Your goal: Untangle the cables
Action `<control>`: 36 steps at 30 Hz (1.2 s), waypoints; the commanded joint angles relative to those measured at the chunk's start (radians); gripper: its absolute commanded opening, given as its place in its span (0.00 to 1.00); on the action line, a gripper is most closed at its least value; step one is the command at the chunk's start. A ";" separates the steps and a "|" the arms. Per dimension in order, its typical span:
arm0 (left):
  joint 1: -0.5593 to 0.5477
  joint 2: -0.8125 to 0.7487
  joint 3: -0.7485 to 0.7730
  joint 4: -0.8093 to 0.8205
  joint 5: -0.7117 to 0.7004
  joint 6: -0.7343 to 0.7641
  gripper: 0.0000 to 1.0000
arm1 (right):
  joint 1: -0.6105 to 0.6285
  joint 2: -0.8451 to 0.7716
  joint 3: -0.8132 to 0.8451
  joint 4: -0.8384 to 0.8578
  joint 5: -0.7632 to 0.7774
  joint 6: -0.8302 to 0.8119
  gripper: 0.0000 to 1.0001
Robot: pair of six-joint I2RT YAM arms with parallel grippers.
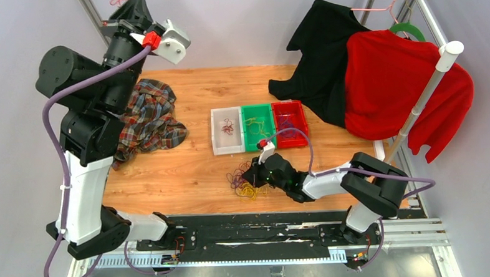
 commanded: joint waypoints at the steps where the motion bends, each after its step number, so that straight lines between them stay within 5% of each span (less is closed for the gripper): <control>1: -0.010 -0.045 -0.109 -0.092 0.058 -0.148 0.00 | 0.014 -0.096 -0.014 -0.017 0.036 -0.024 0.00; 11: -0.014 -0.170 -0.584 -0.158 0.207 -0.517 0.00 | 0.013 -0.273 -0.010 -0.131 0.013 -0.120 0.01; 17: -0.014 -0.149 -0.744 -0.118 0.253 -0.580 0.00 | 0.010 -0.286 -0.027 -0.134 0.022 -0.113 0.01; 36: -0.014 0.128 -0.777 -0.180 0.295 -0.655 0.00 | 0.001 -0.326 -0.049 -0.164 0.065 -0.116 0.01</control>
